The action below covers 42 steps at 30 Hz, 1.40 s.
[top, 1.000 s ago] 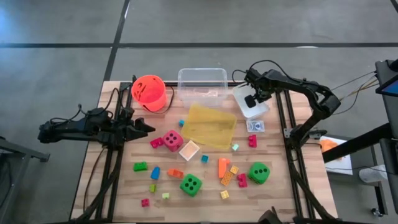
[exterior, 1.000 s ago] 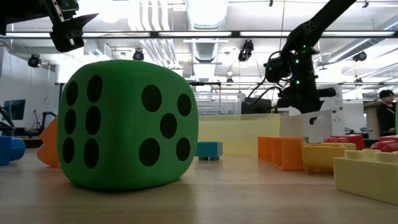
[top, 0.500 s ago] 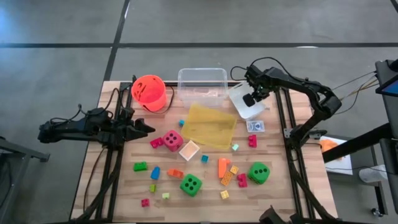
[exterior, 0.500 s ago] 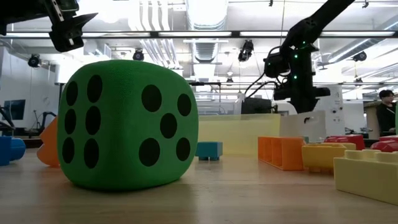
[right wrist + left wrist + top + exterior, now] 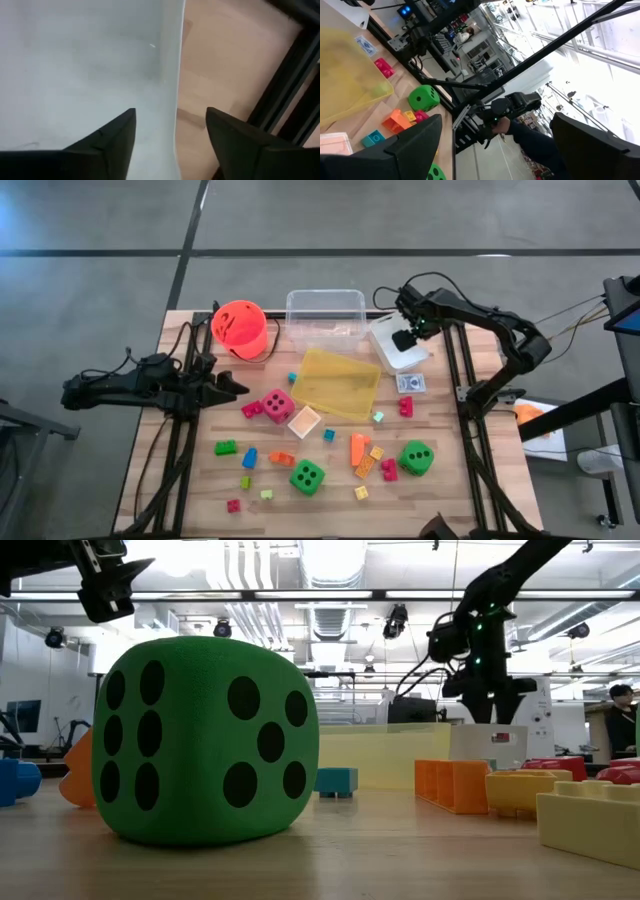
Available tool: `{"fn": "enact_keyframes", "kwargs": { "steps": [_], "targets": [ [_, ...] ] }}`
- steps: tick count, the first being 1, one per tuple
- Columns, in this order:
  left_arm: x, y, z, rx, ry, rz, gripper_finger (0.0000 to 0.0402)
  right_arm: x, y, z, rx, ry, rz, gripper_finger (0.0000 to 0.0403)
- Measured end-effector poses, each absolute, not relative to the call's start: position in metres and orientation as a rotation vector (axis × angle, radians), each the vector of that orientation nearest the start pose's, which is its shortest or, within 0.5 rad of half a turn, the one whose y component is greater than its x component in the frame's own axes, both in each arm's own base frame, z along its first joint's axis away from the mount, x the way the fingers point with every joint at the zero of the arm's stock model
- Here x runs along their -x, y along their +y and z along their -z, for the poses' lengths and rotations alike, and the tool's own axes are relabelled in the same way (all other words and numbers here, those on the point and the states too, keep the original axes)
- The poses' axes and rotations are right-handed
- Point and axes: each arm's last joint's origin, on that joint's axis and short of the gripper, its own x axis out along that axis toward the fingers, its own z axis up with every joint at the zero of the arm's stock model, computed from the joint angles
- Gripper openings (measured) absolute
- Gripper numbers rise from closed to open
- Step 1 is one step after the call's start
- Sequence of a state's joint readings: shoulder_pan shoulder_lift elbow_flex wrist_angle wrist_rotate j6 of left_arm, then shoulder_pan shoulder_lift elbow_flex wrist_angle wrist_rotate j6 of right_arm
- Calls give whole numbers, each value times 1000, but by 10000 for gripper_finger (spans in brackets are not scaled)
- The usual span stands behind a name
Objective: Pick & Place Toys
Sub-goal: Put the red game piece into the yellow bin
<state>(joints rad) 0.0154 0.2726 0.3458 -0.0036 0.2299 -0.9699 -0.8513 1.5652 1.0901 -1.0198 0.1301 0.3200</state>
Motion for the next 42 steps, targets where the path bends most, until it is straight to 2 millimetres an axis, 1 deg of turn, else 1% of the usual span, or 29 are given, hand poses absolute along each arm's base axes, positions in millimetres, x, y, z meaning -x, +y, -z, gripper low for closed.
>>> {"fn": "enact_keyframes", "kwargs": {
  "steps": [3, 6, 9, 13, 15, 17, 22, 25, 30, 33, 36, 38, 40, 42],
  "targets": [
    [-101, -5, -259, 957, 42, 234, 370, -172, -198, -223, -857, 1302, 1021, 261],
    [-101, -5, -259, 957, 42, 234, 370, -168, -181, -238, -942, 1263, 1044, 267],
    [-101, -5, -259, 956, 42, 234, 370, -169, -158, -256, -948, 1208, 1041, 268],
    [-104, -5, -259, 957, 44, 233, 370, -173, -124, -278, -962, 1085, 1021, 267],
    [-106, -5, -259, 954, 47, 232, 370, -176, -106, -285, -977, 1041, 1001, 267],
    [-108, -5, -257, 956, 61, 224, 370, -178, -87, -286, -995, 1032, 979, 267],
    [-117, -5, -252, 916, 108, 199, 370, -180, -44, -271, -1065, 1043, 978, 267],
    [-122, -5, -249, 920, 137, 184, 370, -181, -21, -258, -1077, 1035, 1032, 267],
    [-126, -5, -249, 934, 134, 186, 370, -186, 7, -234, -1113, 1032, 1085, 267],
    [-126, -5, -255, 954, 87, 215, 370, -188, 16, -217, -1120, 1052, 1116, 267],
    [-125, -5, -263, 946, 7, 261, 370, -189, 16, -198, -1144, 1058, 1153, 267],
    [-125, -5, -269, 936, -51, 290, 370, -191, 16, -190, -1171, 1030, 1152, 267],
    [-124, -5, -272, 913, -85, 305, 370, -194, 16, -182, -1192, 1006, 1138, 267],
    [-124, -5, -273, 892, -93, 314, 370, -192, 15, -173, -1186, 1013, 1164, 267]
  ]
}}
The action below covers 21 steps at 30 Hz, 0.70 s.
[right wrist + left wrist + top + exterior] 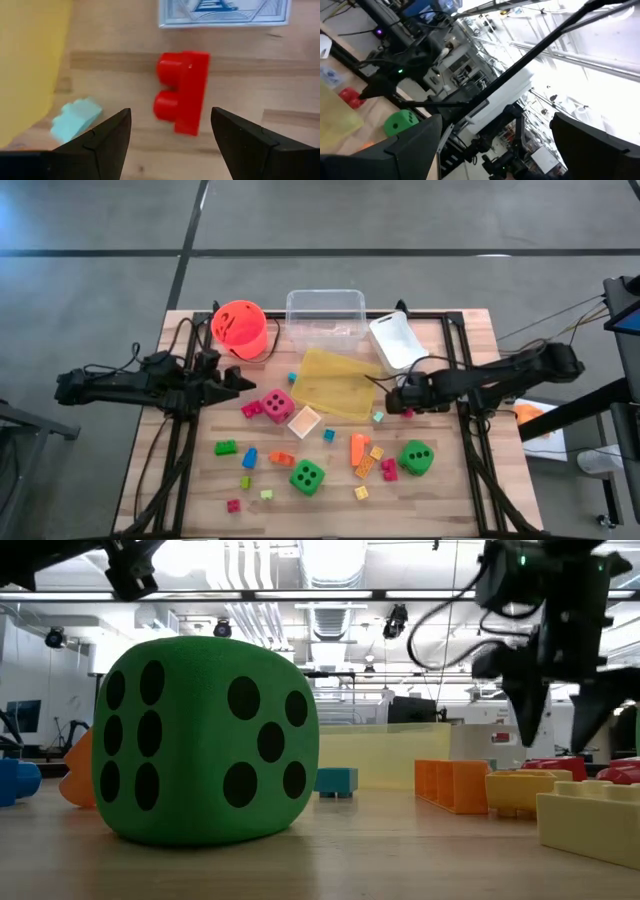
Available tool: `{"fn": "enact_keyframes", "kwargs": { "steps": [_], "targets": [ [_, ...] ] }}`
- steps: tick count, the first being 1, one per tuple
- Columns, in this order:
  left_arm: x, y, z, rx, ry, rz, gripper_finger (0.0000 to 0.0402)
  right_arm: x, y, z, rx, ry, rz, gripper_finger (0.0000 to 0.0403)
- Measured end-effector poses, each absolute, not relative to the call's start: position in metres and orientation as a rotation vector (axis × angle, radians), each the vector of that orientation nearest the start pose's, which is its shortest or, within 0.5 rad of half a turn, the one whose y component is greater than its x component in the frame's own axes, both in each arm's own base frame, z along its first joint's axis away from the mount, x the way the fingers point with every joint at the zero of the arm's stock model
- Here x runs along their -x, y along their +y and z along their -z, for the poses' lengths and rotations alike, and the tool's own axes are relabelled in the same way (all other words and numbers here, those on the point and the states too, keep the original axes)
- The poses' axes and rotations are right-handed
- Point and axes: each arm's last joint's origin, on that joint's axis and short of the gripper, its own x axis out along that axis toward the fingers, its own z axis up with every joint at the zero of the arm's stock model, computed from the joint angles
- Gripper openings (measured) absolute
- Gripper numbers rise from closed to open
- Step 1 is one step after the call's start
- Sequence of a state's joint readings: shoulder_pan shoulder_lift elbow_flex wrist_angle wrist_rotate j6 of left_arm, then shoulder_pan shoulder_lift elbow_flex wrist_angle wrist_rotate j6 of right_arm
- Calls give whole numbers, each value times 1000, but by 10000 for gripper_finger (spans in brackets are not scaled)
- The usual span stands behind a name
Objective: Pick & Place Toys
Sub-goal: Put the red game piece into the yellow bin
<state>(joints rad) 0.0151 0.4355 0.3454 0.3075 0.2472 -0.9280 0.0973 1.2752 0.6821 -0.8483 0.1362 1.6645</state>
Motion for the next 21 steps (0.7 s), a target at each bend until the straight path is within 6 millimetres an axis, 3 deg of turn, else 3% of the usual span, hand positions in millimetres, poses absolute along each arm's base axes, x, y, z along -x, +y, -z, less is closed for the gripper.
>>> {"fn": "enact_keyframes", "kwargs": {
  "steps": [17, 21],
  "targets": [
    [-123, -5, -275, 931, -98, 332, 370, -192, 14, -139, -1187, 962, 1193, 267],
    [-123, -5, -275, 928, -98, 331, 370, -198, 14, -137, -1150, 990, 1196, 247]
  ]
}}
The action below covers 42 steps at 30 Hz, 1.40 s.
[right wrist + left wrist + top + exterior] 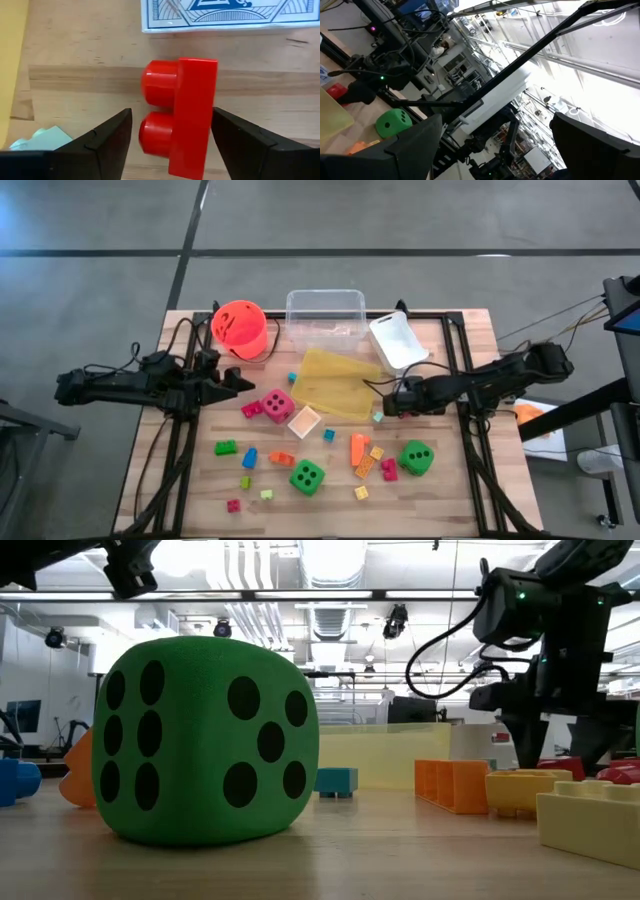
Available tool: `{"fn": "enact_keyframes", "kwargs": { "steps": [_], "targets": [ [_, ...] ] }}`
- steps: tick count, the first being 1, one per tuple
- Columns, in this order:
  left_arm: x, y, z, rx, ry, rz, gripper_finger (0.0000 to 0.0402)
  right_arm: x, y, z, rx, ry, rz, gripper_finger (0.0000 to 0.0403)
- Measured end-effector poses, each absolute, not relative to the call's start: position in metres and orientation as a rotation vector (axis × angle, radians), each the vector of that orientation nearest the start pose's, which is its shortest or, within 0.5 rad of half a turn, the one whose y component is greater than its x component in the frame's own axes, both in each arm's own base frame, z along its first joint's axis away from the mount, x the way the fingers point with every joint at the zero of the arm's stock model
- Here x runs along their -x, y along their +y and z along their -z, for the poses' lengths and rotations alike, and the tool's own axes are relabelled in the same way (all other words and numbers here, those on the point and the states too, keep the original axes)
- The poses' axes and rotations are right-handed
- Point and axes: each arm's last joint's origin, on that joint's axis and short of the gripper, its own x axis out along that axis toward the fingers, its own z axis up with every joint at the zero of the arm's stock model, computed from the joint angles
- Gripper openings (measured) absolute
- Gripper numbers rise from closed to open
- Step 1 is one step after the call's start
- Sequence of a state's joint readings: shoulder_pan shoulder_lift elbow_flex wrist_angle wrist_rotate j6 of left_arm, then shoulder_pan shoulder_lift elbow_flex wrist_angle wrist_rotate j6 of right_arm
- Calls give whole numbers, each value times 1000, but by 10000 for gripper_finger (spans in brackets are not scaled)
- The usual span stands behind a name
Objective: Pick & Place Toys
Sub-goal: Put the red game piece into the yellow bin
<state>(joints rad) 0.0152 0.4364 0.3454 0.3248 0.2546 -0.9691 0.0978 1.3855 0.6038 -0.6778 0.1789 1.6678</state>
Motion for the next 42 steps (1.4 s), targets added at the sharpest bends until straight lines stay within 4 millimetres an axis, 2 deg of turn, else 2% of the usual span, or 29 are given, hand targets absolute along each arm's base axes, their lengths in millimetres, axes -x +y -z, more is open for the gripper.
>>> {"fn": "enact_keyframes", "kwargs": {
  "steps": [7, 17, 25, 31, 35, 38, 42],
  "targets": [
    [-124, -5, -274, 929, -97, 326, 370, -202, 15, -135, -1132, 1004, 1211, 155],
    [-124, -5, -273, 932, -84, 320, 370, -199, 17, -152, -1189, 953, 1104, 155],
    [-125, -5, -270, 973, -50, 292, 370, -203, 28, -192, -1166, 894, 927, 155],
    [-125, -4, -267, 980, -33, 266, 370, -220, 30, -234, -1055, 858, 821, 155],
    [-126, -4, -265, 986, -22, 233, 370, -239, 23, -261, -945, 811, 776, 155],
    [-126, -4, -264, 996, -16, 225, 370, -259, 12, -273, -870, 806, 754, 155],
    [-126, -4, -264, 1006, -13, 225, 370, -291, -6, -276, -748, 865, 706, 155]
  ]
}}
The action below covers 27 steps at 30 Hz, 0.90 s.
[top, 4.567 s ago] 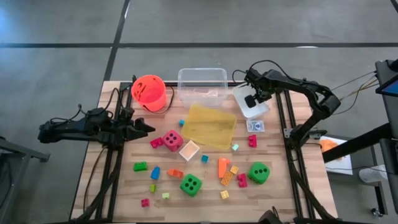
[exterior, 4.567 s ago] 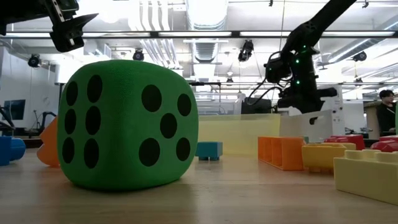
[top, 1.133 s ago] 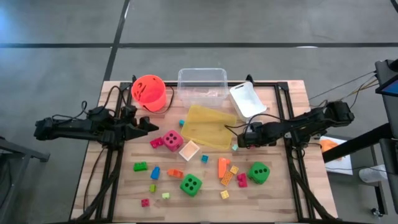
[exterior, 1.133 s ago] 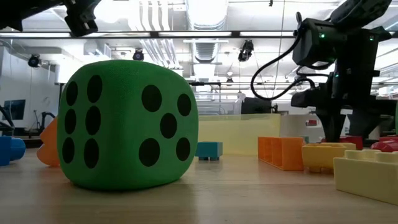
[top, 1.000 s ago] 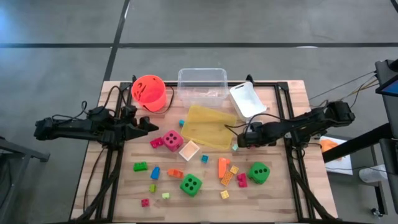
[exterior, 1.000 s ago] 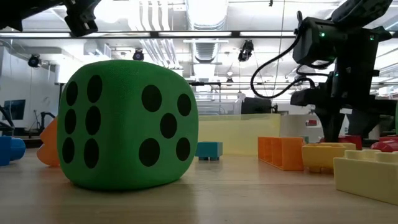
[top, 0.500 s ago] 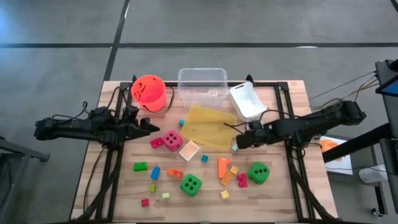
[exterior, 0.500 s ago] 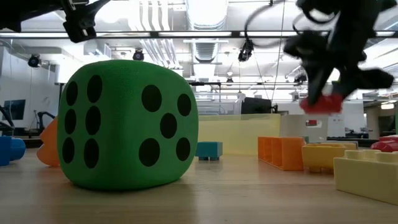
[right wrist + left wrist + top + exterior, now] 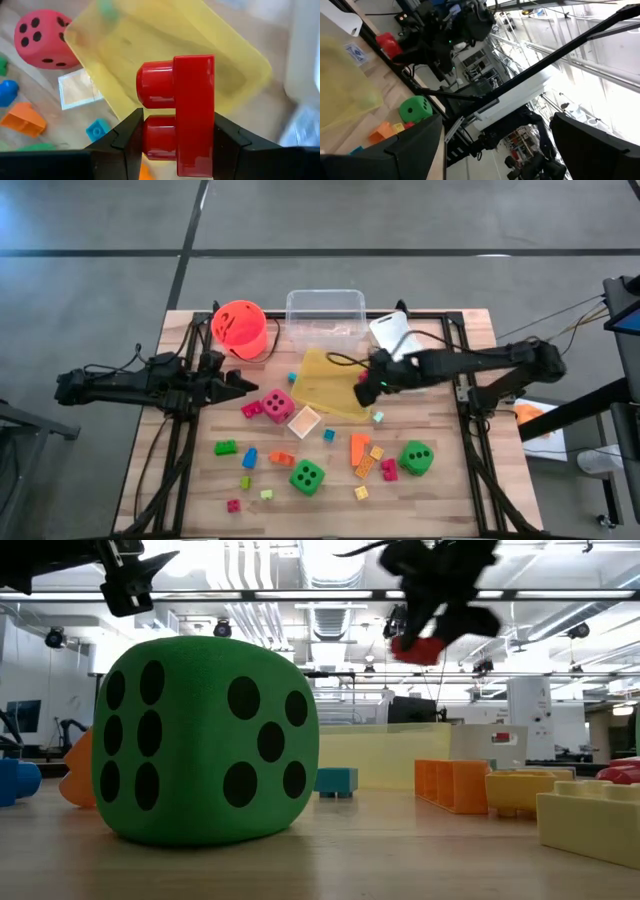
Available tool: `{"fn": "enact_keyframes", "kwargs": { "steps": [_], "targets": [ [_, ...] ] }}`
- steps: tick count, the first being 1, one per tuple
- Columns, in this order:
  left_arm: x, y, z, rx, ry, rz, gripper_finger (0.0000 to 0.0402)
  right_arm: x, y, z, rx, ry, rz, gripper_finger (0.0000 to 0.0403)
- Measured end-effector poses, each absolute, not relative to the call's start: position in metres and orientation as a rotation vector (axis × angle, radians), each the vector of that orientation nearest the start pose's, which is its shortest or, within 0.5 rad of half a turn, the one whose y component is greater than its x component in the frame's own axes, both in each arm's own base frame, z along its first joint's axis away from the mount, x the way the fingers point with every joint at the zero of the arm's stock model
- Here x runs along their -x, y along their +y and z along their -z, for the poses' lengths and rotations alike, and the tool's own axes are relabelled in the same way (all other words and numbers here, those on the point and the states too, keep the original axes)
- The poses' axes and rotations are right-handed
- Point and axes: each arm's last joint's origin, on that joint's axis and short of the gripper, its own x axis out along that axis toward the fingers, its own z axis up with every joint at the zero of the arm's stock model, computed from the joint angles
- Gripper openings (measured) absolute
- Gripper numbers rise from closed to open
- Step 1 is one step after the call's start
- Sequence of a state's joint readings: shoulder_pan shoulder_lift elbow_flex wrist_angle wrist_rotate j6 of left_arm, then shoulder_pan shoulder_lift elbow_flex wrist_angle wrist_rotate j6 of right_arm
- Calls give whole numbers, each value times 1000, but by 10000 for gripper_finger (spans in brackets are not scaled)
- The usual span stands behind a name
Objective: Pick & Place Toys
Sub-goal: Put the red game piece into the yellow bin
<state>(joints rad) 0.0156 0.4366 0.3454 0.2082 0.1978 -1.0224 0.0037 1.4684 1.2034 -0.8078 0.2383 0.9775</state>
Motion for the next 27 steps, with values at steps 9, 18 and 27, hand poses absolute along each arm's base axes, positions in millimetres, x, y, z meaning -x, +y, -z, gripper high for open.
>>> {"fn": "enact_keyframes", "kwargs": {
  "steps": [9, 18, 27],
  "targets": [
    [-125, -5, -264, 1002, 8, 265, 370, -343, -19, -220, -530, 1198, 512, 155],
    [-125, -5, -264, 1001, 8, 265, 370, -351, -13, -194, -396, 1305, 396, 155],
    [-125, -5, -264, 998, 9, 264, 370, -356, -12, -176, -302, 1356, 332, 155]
  ]
}}
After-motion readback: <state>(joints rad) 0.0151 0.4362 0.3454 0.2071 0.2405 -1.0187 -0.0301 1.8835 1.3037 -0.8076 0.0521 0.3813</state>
